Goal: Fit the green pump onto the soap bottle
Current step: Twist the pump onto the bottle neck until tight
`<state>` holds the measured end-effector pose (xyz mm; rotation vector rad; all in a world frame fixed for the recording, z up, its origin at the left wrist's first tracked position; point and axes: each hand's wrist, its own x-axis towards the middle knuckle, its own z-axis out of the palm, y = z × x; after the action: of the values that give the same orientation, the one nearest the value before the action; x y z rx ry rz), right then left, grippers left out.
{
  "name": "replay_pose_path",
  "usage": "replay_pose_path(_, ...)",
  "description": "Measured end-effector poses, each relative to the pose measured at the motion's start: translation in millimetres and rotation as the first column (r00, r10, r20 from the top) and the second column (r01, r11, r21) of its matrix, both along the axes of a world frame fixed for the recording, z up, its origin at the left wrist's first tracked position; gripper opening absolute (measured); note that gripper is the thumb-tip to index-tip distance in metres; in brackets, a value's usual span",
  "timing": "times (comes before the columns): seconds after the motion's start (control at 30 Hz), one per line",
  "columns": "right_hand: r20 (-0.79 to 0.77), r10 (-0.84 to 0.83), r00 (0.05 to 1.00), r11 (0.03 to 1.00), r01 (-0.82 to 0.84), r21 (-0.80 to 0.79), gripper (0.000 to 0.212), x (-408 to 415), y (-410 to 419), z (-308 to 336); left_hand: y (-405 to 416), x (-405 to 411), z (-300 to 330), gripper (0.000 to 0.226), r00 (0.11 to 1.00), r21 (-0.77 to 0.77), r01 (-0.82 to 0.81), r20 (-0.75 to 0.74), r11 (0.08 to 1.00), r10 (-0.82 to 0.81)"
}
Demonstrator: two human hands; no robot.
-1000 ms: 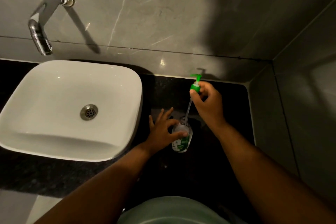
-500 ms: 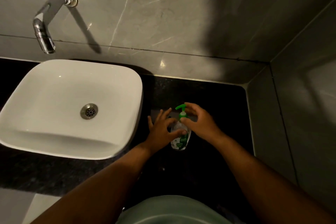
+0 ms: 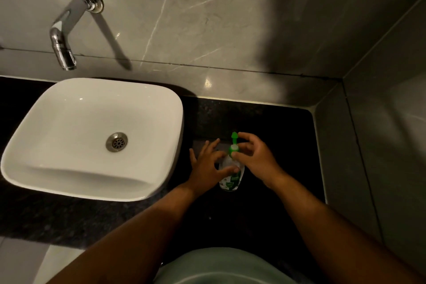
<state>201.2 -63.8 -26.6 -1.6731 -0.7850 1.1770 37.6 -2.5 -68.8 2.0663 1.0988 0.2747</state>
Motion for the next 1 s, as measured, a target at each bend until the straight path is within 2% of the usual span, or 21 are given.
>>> replay_pose_path(0.1,0.089,-0.009,0.996,1.0,0.01,-0.011,0.066,-5.0,-0.5,0.1,-1.0,1.2,-4.2,0.056,1.0,-0.005,0.015,0.024,1.0,-0.015)
replay_pose_path(0.17,0.011,0.007,1.0,1.0,-0.007,0.002,0.077,-7.1,-1.0,0.4,-0.8,0.9,-6.7,0.056,1.0,0.0,0.005,0.03,1.0,-0.005)
replay_pose_path(0.27,-0.065,0.007,0.998,0.999,-0.004,0.035,0.072,-4.7,-4.0,-3.3,-0.3,-1.1,-9.6,0.057,1.0,0.048,-0.012,0.019,0.999,0.011)
replay_pose_path(0.33,0.009,-0.022,1.0,0.999,0.022,0.035,0.069,-5.4,-5.0,-3.2,-0.9,-1.4,-10.6,0.056,1.0,0.062,0.003,0.02,0.998,-0.005)
replay_pose_path(0.4,0.084,-0.048,0.995,0.999,0.047,0.013,0.075,-7.2,-5.5,-2.1,-1.9,-0.4,-10.7,0.055,0.999,0.06,0.026,0.029,0.998,-0.028)
replay_pose_path(0.5,-0.019,0.001,1.0,1.0,0.0,0.017,0.085,-7.5,-8.8,-1.9,-1.3,-0.3,-12.0,0.055,1.0,0.048,0.014,0.022,0.999,-0.015)
replay_pose_path(0.6,-0.116,0.003,0.993,0.999,0.002,0.045,0.068,-3.5,-12.1,-5.2,0.8,-2.6,-13.0,0.055,1.0,0.064,0.0,0.023,0.998,-0.001)
replay_pose_path(0.67,-0.063,-0.053,0.997,0.997,0.056,0.055,0.062,-4.7,-11.8,-4.4,1.3,-2.9,-13.9,0.056,0.999,0.073,0.015,0.031,0.997,-0.017)
replay_pose_path(0.77,0.053,-0.086,0.995,0.995,0.083,0.054,0.07,-6.8,-11.2,-3.4,-0.9,-0.7,-12.7,0.057,1.0,0.056,0.003,0.027,0.998,-0.005)
replay_pose_path(0.9,-0.137,-0.026,0.99,0.998,0.034,0.056,0.071,-4.5,-9.5,-5.1,-0.3,-0.6,-8.7,0.061,1.0,0.048,-0.007,0.015,0.999,0.006)
replay_pose_path(0.97,-0.074,-0.014,0.997,0.998,0.018,0.056,0.068,-3.7,-8.3,-4.1,0.6,-0.8,-7.4,0.06,1.0,0.042,0.012,0.017,0.999,-0.013)
replay_pose_path(1.0,0.008,-0.019,1.0,0.998,0.019,0.057,0.069,-3.1,-7.3,-3.4,0.0,-0.8,-6.9,0.059,1.0,0.038,0.02,0.019,0.999,-0.02)
